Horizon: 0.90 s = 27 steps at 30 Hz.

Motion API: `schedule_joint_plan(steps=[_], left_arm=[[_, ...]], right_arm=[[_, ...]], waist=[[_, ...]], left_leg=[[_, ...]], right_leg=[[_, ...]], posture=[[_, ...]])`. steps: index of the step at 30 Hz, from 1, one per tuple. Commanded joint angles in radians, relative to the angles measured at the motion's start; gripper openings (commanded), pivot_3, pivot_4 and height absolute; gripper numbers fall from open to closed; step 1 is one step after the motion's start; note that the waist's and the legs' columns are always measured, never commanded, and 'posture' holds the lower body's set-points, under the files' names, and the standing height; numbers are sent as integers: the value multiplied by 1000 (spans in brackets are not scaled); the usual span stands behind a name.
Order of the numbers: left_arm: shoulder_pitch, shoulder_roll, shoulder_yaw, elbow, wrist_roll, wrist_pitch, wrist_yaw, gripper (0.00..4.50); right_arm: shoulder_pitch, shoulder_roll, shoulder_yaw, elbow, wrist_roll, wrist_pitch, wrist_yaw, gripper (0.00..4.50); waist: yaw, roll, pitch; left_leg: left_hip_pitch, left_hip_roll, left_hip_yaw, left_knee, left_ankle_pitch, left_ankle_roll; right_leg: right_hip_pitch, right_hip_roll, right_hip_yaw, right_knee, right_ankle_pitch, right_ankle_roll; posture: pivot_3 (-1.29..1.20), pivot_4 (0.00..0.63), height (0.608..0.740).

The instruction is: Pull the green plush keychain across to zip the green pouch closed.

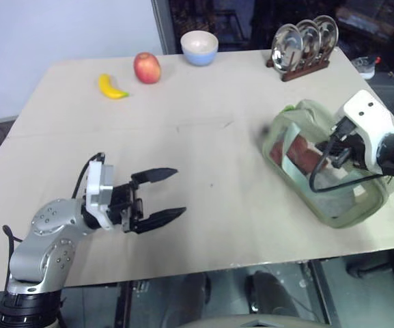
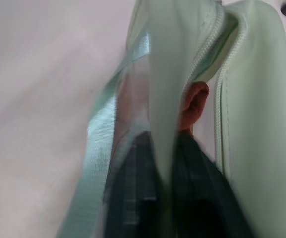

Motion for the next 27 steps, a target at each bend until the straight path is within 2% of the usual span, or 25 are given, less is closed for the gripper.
schedule_joint_plan(steps=[1,4,8,11,15,19,22,27], left_arm=[[4,-13,36,-52,-43,-12,20,4500],[0,-24,33,-68,-56,-8,34,4500],[7,-36,34,-72,-57,-12,51,4500],[28,-65,60,-83,-76,0,112,4500],[93,-107,124,-65,-79,-14,189,4500],[159,-158,217,-51,-76,-9,328,4500],[185,-168,254,-60,-103,2,358,4500],[210,-181,279,-68,-3,-6,520,4500]], right_arm=[[0,-17,12,11,-88,-248,71,29],[-12,-17,57,57,-172,-487,174,29],[-101,33,178,188,-311,-791,302,29],[-199,120,300,345,-428,-1061,422,29],[-322,251,407,562,-569,-1322,483,29],[-388,392,454,672,-625,-1485,508,29],[-393,448,461,702,-653,-1540,521,29],[-366,533,498,732,-687,-1648,542,29]], waist=[[-3,0,0],[-4,0,0],[-9,1,1],[-18,1,1],[-28,0,1],[-27,0,1],[-24,0,2],[-18,0,1]], left_leg=[[0,0,0,0,0,0],[1,0,1,0,0,0],[1,1,2,0,0,0],[2,1,2,1,0,0],[2,1,2,1,0,-1],[2,1,2,1,3,-5],[1,1,1,1,3,-5],[1,0,0,1,3,-5]], right_leg=[[0,0,0,0,0,0],[0,1,1,1,0,0],[0,2,2,2,0,0],[0,2,1,2,0,0],[-1,2,2,3,0,0],[-2,2,2,3,0,0],[-2,2,2,3,0,0],[-2,0,1,3,0,0]], posture=[[0,150,740],[0,150,740],[0,150,740],[0,150,740],[0,150,740],[0,150,740],[0,150,740],[0,150,740]])
